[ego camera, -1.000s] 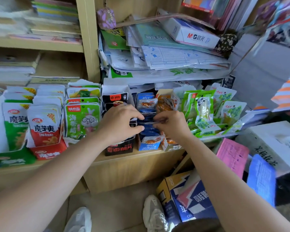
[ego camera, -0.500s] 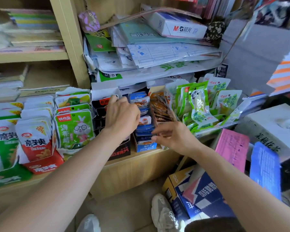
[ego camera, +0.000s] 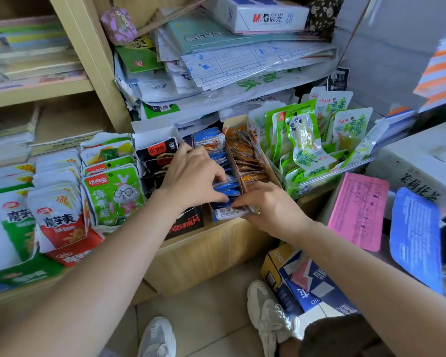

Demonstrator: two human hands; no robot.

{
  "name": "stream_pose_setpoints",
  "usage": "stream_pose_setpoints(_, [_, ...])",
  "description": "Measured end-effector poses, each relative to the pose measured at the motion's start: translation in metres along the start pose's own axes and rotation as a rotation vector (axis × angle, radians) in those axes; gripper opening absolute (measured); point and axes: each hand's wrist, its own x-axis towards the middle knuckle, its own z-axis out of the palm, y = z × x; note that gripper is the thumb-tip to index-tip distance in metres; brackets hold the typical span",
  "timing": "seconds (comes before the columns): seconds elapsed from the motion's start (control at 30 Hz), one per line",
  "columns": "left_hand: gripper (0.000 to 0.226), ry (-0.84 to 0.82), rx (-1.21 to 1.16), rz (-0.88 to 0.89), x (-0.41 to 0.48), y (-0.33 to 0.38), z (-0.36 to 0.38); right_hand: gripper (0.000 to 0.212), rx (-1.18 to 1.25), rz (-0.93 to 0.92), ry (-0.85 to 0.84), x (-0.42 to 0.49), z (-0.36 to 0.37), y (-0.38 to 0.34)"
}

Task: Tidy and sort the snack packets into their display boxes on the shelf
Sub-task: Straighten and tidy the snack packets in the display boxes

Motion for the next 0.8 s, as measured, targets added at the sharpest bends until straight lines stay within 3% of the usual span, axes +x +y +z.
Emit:
stream_pose_setpoints(0.23, [0.047,-0.039,0.003,0.034,0.002,-0.008,-0.001,0.02,-0.072,-0.065,0.125,-0.004,0.009,0.005])
stream_pose_setpoints(0.53, [0.029,0.101,0.075,-0.014,0.005,-0.003,0.009,0.024,-0.103,-0.059,0.123,0.003,0.018,0.002])
stream_pose_setpoints(0.8, [0.012,0.308,0.0,-0.064,0.007,-0.01,0.008,0.023,-0.061,-0.059,0.126,0.016,0.019,0.01])
